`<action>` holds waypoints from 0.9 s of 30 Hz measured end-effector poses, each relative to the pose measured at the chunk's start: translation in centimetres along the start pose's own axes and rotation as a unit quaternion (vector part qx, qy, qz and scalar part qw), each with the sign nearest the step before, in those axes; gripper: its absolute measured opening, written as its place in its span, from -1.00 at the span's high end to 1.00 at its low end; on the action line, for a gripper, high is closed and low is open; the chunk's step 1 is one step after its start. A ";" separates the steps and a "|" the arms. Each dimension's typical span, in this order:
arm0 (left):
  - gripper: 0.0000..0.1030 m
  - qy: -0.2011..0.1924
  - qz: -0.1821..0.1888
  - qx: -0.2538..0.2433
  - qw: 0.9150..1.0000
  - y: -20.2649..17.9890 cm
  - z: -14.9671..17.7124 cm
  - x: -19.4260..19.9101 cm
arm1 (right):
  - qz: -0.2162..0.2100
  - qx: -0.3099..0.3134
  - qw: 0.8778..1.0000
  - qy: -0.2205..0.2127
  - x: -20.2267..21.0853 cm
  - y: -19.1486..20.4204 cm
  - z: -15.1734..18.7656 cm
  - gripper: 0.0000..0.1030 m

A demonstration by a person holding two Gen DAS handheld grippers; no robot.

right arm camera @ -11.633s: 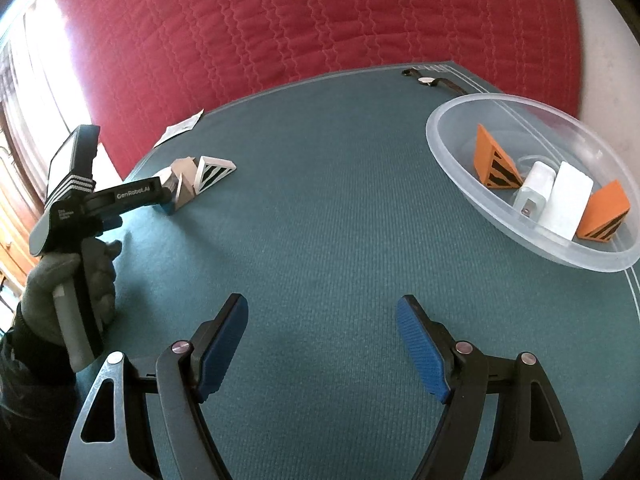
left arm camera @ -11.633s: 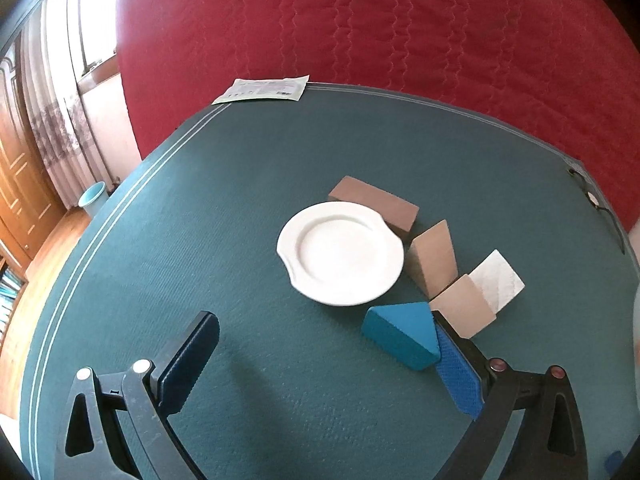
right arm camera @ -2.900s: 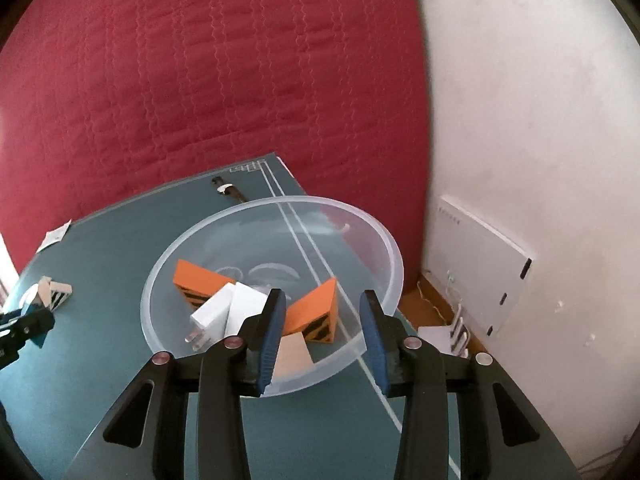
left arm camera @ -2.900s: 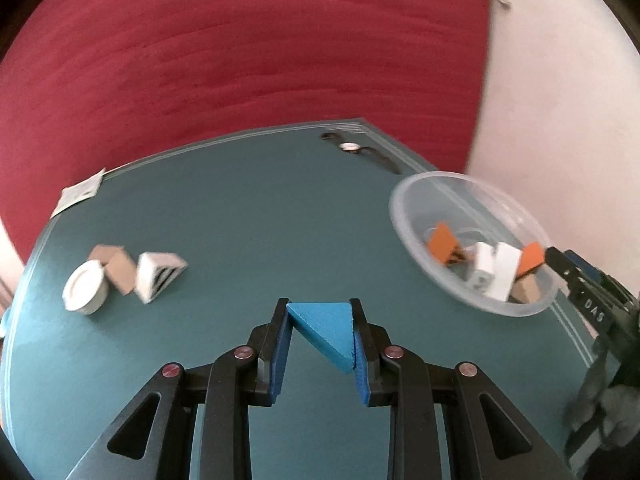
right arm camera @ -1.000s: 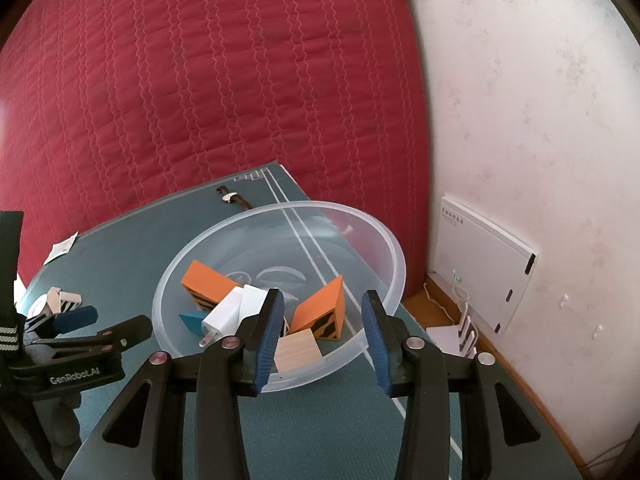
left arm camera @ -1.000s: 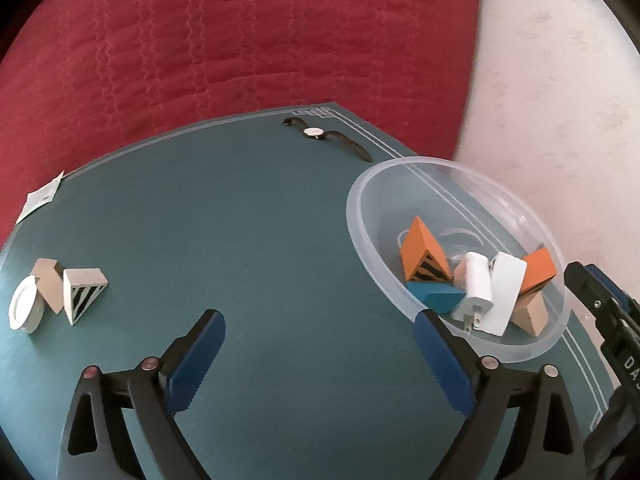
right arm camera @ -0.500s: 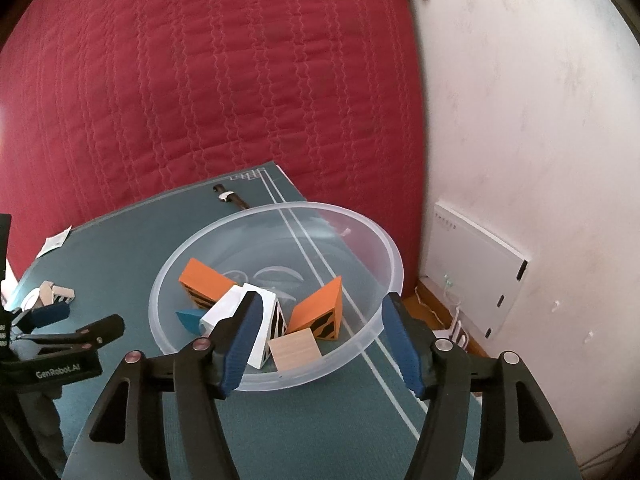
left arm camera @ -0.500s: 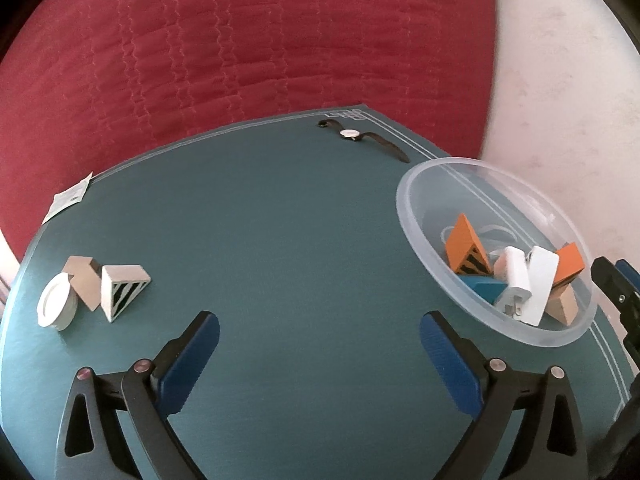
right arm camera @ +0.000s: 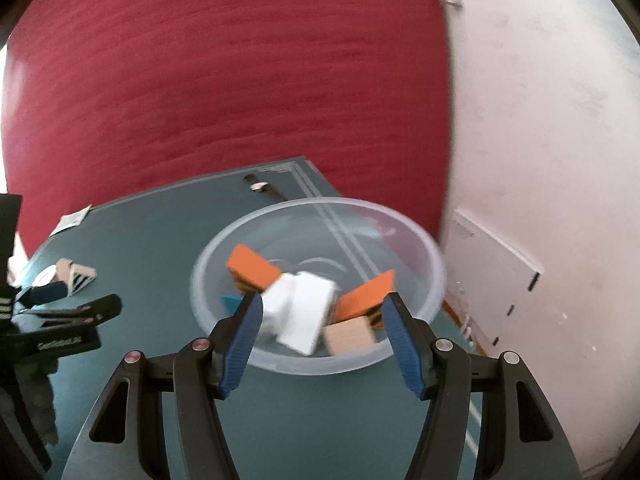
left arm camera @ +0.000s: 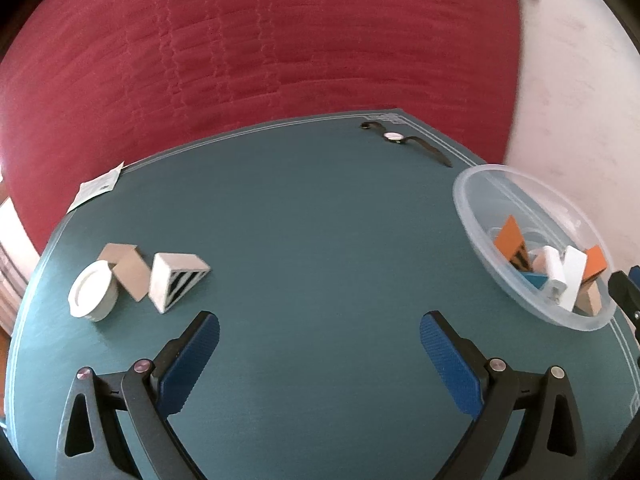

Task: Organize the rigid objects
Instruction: 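Move both open tools away from the bowl toward the white plate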

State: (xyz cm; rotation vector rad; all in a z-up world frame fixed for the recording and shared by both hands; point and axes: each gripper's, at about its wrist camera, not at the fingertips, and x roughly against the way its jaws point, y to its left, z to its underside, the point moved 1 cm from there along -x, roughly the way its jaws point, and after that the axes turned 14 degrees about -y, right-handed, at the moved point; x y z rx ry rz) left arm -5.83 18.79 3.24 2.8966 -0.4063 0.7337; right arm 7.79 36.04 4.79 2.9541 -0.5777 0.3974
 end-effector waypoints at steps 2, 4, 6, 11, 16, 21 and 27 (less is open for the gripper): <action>-0.98 0.001 -0.004 0.003 1.000 0.6 0.0 0.0 | -0.017 0.002 1.000 0.004 0.2 0.8 -0.1 -0.23; -0.98 0.001 -0.009 0.007 1.000 1.3 0.1 0.1 | -0.033 0.004 0.999 0.010 0.5 1.5 -0.1 -0.23; -0.98 0.002 -0.014 0.012 1.000 2.2 0.2 0.2 | -0.046 0.007 0.999 0.015 0.6 2.1 -0.1 -0.23; -0.98 0.001 -0.032 0.019 0.999 4.3 0.3 0.4 | -0.080 0.016 0.996 0.033 0.9 4.3 0.2 -0.24; -0.98 0.003 -0.054 0.031 0.998 7.1 0.6 0.5 | -0.109 0.027 0.993 0.039 1.4 6.0 0.2 -0.28; -0.98 0.005 -0.081 0.049 0.996 10.3 0.8 0.5 | -0.144 0.022 0.988 0.058 1.1 8.0 0.5 -0.44; -0.98 0.011 -0.113 0.064 0.991 14.0 1.1 -0.1 | -0.185 0.005 0.977 0.101 0.2 9.6 1.6 -0.45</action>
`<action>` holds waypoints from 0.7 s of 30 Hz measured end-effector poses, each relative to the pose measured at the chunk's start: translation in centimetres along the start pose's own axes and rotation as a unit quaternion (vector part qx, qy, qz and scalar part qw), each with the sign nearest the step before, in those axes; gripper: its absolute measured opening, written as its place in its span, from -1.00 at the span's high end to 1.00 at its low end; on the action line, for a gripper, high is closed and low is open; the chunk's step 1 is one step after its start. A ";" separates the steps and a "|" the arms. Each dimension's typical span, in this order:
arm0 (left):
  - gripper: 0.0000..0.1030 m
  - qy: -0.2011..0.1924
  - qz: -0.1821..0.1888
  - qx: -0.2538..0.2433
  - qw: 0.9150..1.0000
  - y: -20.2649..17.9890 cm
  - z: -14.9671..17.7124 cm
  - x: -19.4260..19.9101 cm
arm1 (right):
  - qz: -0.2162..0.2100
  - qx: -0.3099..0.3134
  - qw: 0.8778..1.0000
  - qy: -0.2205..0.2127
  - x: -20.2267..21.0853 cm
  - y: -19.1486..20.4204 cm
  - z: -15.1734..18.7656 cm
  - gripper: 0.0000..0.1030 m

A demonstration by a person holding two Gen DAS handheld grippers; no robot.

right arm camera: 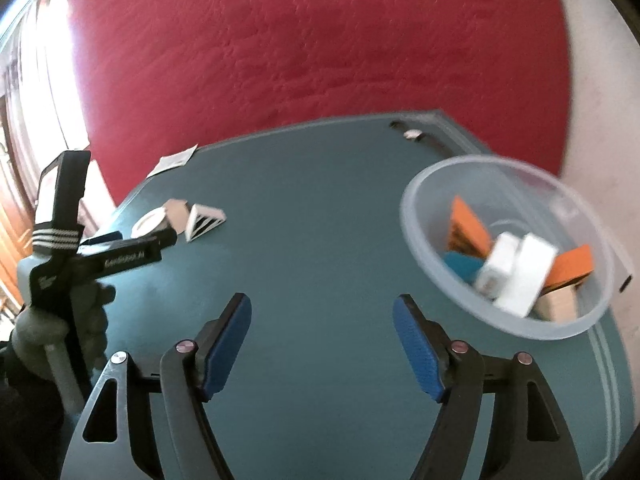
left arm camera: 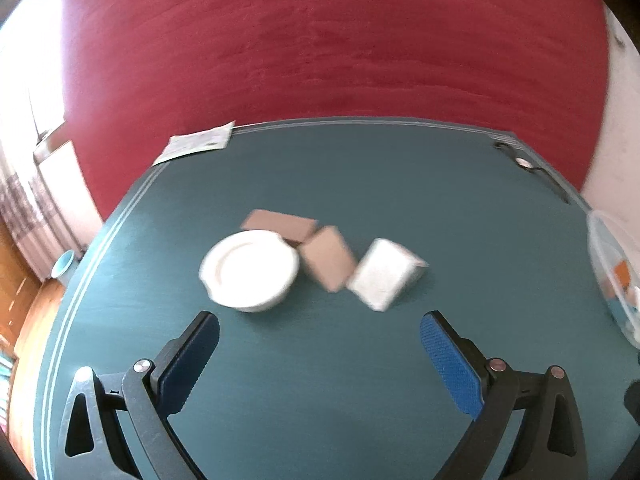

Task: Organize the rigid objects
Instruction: 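Move both open tools away from the bowl toward the white plate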

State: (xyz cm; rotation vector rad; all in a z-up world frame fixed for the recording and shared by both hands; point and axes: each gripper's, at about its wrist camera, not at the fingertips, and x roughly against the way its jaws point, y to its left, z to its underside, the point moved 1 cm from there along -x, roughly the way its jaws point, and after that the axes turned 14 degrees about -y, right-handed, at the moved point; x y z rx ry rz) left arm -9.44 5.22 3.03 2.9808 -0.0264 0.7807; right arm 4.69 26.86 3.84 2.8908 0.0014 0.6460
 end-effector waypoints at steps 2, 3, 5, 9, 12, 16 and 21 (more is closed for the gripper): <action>-0.98 0.001 -0.014 0.003 1.000 1.1 0.0 -0.5 | -0.013 -0.006 1.000 0.012 -0.7 0.5 0.2 -0.45; -0.98 0.002 -0.025 0.005 1.000 2.0 -0.1 -1.0 | -0.017 -0.007 1.000 0.016 -0.8 0.6 0.4 -0.45; -0.98 0.003 -0.036 0.008 0.999 2.9 -0.1 -1.4 | -0.023 -0.009 0.999 0.023 -1.1 0.9 0.6 -0.45; -0.98 0.012 -0.038 0.017 0.999 4.5 -0.4 -2.7 | -0.032 -0.009 0.999 0.033 -2.1 1.6 0.8 -0.45; -0.98 0.024 -0.025 0.020 0.999 4.7 -0.4 -3.5 | -0.038 -0.007 0.998 0.039 -2.5 2.3 0.9 -0.45; -0.98 0.043 -0.014 0.028 0.999 5.2 -0.4 -4.8 | -0.042 -0.004 0.998 0.044 -2.9 2.7 1.0 -0.45; -0.98 0.055 -0.012 0.007 0.998 4.7 -0.5 -5.9 | -0.043 -0.005 0.997 0.057 -3.5 2.9 1.1 -0.45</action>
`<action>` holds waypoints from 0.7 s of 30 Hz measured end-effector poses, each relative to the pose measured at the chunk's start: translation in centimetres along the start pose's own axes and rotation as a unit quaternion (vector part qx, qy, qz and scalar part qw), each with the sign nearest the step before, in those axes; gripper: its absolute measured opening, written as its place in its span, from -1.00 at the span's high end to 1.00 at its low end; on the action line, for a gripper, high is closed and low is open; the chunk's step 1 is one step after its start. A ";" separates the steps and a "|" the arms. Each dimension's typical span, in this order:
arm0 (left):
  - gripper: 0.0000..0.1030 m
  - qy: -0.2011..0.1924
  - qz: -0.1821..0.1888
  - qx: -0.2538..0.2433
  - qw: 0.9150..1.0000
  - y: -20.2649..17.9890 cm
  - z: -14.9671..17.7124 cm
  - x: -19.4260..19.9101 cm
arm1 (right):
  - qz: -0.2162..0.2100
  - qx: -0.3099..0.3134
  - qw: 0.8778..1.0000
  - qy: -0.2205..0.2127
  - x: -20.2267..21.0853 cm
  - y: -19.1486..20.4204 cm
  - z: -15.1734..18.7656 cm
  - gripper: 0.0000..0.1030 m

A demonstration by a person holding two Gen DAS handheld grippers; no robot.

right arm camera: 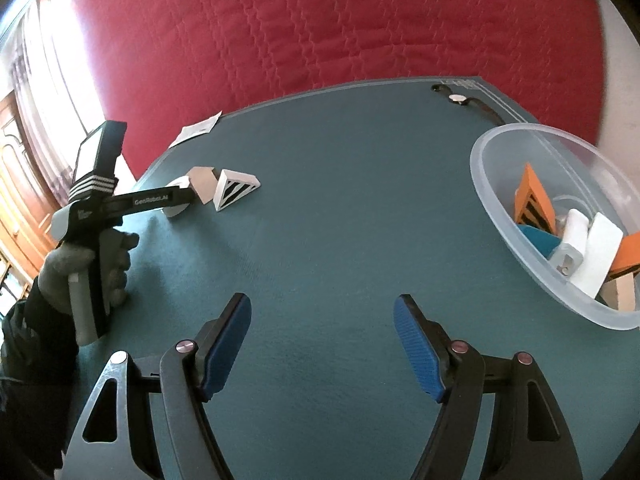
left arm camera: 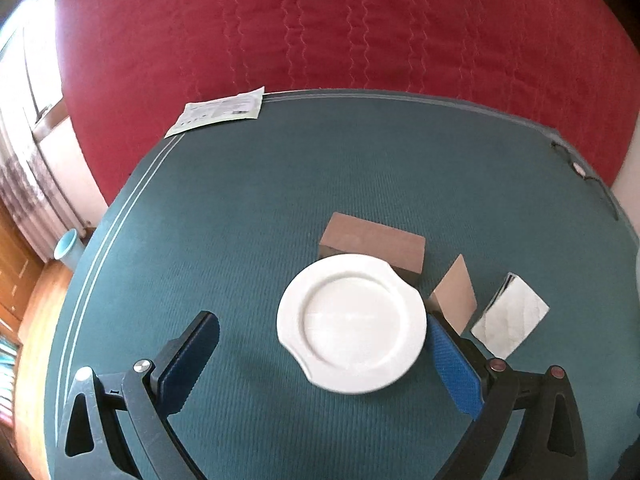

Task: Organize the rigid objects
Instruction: 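Move both open tools away from the bowl toward the white plate, then close the left tool on the rim of the white plate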

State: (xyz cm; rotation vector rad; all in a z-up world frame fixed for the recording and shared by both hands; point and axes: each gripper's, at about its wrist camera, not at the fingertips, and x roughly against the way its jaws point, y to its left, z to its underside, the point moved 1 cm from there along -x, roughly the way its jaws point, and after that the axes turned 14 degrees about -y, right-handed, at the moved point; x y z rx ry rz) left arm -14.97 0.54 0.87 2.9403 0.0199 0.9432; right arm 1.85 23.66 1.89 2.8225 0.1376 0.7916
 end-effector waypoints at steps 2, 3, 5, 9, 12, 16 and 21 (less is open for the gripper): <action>-0.98 0.005 -0.002 -0.005 1.000 -0.1 0.0 -0.4 | 0.000 0.001 1.000 0.003 -0.3 0.1 -0.1 -0.45; -0.98 0.006 -0.001 -0.005 1.000 -0.1 0.0 -0.5 | 0.000 0.002 1.000 0.004 -0.5 0.2 -0.2 -0.45; -0.98 0.008 0.002 -0.001 1.000 0.1 0.1 -0.7 | 0.000 0.004 1.000 0.006 -0.8 0.4 -0.4 -0.45; -0.86 0.013 0.021 0.012 1.000 0.9 -0.1 -0.6 | -0.002 0.008 1.000 0.013 -1.8 1.4 -0.7 -0.45; -0.66 0.010 0.033 0.018 0.999 1.1 -0.2 -0.4 | -0.007 0.013 1.000 0.020 -2.8 2.4 -0.9 -0.45; -0.35 -0.002 0.053 0.019 0.998 1.2 -0.3 0.2 | -0.016 0.020 0.999 0.028 -4.4 3.9 -1.1 -0.45; -0.35 -0.008 0.064 0.040 0.997 2.1 -0.4 0.6 | -0.030 0.020 0.999 0.037 -6.8 5.7 -1.7 -0.45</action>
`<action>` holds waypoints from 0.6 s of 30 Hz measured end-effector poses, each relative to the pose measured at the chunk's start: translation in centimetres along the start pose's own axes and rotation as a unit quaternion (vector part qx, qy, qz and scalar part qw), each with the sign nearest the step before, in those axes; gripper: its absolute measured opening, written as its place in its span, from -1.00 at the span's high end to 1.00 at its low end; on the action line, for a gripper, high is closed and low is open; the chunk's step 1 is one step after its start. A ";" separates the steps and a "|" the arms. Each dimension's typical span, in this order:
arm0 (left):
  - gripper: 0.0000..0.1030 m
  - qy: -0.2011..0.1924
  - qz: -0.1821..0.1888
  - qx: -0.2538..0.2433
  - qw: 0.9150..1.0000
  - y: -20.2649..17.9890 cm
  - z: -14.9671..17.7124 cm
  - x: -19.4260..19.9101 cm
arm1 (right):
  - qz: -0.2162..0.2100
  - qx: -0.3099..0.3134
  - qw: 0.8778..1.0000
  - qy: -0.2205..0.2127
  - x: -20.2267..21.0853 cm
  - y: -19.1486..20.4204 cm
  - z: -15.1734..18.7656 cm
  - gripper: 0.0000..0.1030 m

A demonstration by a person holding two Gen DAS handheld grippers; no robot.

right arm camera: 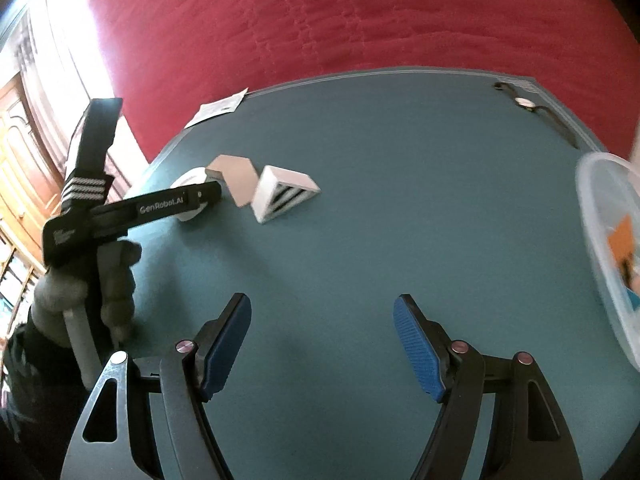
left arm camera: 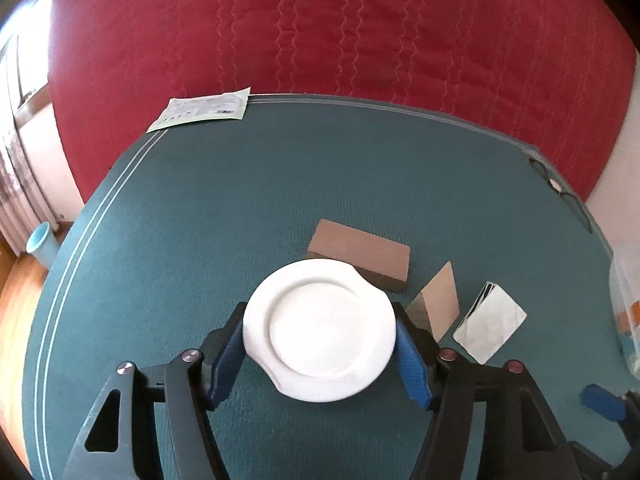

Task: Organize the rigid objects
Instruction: 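Close the left tool on the rim of the white plate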

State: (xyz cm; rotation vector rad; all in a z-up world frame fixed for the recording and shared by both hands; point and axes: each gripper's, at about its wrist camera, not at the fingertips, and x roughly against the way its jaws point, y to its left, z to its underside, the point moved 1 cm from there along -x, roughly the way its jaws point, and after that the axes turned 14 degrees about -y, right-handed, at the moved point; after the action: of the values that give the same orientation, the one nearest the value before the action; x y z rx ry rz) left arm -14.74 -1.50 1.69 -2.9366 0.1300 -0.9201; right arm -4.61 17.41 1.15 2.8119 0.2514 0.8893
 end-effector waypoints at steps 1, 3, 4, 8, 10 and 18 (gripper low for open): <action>-0.35 -0.001 0.000 0.003 1.000 0.2 0.0 0.1 | -0.003 0.000 1.000 0.001 -0.5 0.3 -0.2 -0.45; -0.35 -0.004 -0.002 0.012 1.000 0.6 -0.1 0.3 | -0.009 0.002 1.000 0.002 -1.6 1.1 -0.7 -0.45; -0.35 -0.006 -0.003 0.016 1.000 0.8 -0.2 0.4 | -0.009 0.005 1.000 0.002 -2.0 1.4 -0.9 -0.45; -0.35 -0.010 -0.007 0.026 1.000 1.3 -0.2 0.6 | 0.000 0.020 1.000 0.000 -4.3 2.7 -2.0 -0.45; -0.35 -0.010 -0.008 0.029 0.999 1.5 -0.3 0.6 | 0.006 0.026 1.000 -0.001 -5.0 3.1 -2.4 -0.45; -0.35 -0.006 -0.009 0.035 0.999 1.8 -0.2 0.4 | 0.041 0.054 0.998 -0.001 -7.6 3.9 -3.4 -0.45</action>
State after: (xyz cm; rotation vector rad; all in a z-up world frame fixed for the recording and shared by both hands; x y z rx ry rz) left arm -14.65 -3.39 1.93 -2.8837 0.0686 -0.8906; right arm -12.35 12.42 0.53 2.9424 0.1895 0.9158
